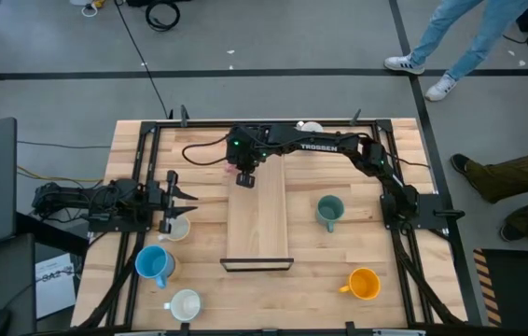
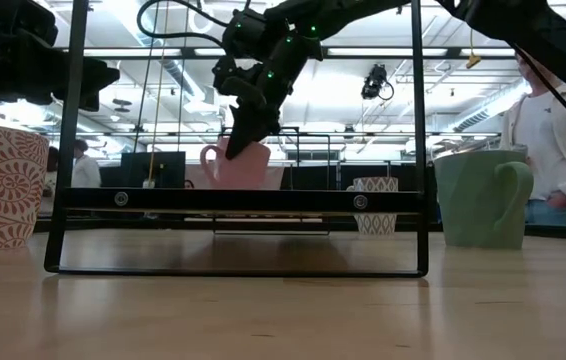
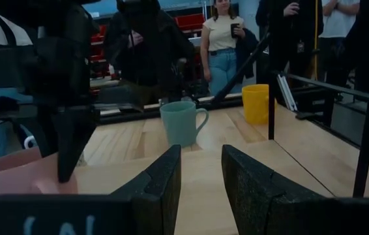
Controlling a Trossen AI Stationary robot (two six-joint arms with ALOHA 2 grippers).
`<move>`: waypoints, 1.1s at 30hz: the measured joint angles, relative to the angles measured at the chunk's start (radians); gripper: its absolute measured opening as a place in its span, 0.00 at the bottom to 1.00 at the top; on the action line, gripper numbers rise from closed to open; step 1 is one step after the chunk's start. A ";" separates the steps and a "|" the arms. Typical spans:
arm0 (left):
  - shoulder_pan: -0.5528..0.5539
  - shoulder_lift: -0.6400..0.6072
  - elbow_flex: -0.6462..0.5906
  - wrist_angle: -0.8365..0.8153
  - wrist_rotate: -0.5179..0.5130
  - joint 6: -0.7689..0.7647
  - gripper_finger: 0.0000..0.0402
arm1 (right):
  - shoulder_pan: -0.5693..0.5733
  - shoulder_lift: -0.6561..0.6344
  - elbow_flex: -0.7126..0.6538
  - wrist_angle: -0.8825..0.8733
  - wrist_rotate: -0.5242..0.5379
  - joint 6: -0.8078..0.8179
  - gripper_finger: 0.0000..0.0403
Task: Place coffee mugs
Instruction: Put the pink mug on the shelf
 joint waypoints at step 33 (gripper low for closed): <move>0.000 0.000 0.000 -0.001 0.000 -0.023 0.30 | 0.000 0.000 0.001 -0.007 0.049 0.032 0.20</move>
